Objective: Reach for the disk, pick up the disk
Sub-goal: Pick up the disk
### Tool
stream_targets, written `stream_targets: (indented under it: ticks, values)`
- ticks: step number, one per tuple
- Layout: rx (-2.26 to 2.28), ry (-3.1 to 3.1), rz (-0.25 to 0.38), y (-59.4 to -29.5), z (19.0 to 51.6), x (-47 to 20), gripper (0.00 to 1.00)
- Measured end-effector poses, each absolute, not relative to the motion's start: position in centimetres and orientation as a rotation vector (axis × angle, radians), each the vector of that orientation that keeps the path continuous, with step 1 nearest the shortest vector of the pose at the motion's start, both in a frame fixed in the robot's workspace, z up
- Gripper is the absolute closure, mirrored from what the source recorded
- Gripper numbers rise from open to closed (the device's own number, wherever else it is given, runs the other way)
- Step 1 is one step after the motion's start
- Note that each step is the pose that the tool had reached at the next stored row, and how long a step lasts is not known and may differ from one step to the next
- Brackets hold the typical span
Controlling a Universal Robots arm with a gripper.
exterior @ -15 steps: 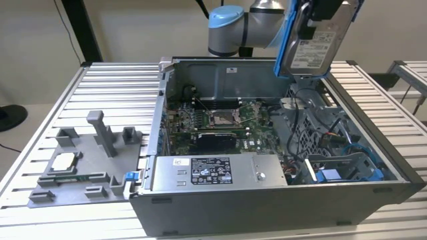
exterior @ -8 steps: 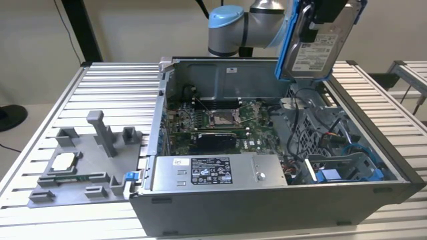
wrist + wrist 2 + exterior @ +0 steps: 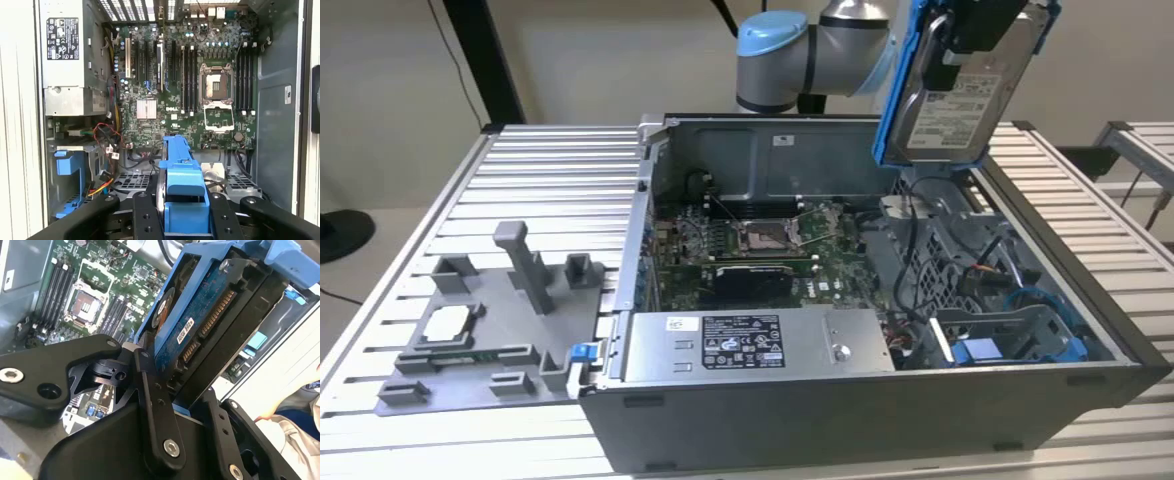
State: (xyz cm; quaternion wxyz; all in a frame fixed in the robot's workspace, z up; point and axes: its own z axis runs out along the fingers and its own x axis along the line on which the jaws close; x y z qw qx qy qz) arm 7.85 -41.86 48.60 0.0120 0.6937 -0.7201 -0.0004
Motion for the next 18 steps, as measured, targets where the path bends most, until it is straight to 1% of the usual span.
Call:
stream_targets:
  ticks: [18]
  values:
    - [2.161, -2.244, 0.002, -43.5, 48.3, 7.8, 1.00]
